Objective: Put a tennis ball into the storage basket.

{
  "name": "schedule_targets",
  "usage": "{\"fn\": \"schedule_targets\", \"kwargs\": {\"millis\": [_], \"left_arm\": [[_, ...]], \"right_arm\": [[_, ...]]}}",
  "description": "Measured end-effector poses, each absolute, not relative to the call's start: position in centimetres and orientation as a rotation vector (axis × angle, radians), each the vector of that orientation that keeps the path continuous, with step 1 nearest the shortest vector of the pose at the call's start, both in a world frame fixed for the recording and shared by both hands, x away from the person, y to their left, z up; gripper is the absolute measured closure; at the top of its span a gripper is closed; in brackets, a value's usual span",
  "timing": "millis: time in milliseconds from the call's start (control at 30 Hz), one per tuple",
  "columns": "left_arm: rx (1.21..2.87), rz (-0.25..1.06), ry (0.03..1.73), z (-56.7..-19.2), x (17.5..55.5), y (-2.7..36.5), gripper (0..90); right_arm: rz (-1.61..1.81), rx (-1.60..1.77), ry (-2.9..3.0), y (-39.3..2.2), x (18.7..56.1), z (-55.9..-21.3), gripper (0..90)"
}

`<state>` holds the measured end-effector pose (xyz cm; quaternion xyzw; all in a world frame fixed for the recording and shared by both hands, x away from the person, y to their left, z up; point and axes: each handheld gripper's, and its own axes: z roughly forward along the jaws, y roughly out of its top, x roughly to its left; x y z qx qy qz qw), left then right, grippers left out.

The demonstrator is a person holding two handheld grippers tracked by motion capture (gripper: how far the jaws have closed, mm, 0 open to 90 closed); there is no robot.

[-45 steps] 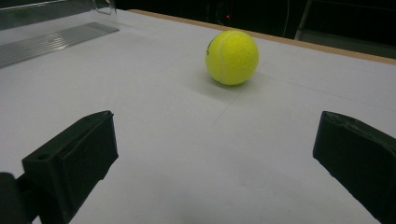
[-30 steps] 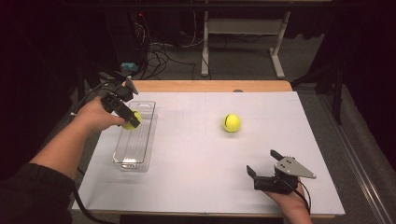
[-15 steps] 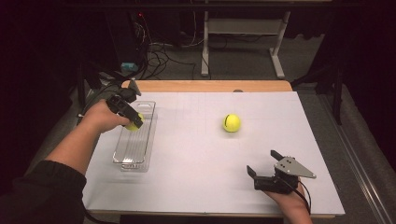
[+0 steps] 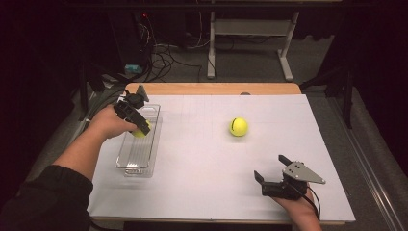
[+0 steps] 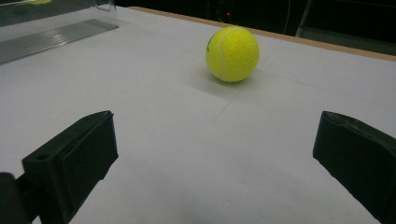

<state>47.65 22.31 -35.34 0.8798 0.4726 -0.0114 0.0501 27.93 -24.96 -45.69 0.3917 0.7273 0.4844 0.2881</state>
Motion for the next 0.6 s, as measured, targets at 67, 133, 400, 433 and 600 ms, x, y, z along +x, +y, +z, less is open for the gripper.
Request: {"fn": "schedule_targets", "kwargs": {"millis": [67,133,400,433,600], "left_arm": [[2.68,-0.041,1.44,-35.55,47.72,22.23,27.2],[2.68,-0.04,1.443,-35.78,47.79,22.2,27.1],[2.675,-0.053,1.451,-36.36,47.92,22.29,26.9],[2.674,-0.057,1.45,-36.36,47.91,22.28,26.9],[2.662,-0.05,1.445,-36.15,47.91,22.33,26.7]], "right_arm": [[1.29,1.046,1.944,-24.95,27.93,-45.7,0.0],[1.29,1.044,1.944,-24.96,27.93,-45.7,0.0],[1.286,1.047,1.946,-24.99,27.94,-45.72,0.0],[1.286,1.048,1.946,-24.97,27.94,-45.73,0.0],[1.288,1.047,1.945,-24.97,27.94,-45.73,0.0]]}}
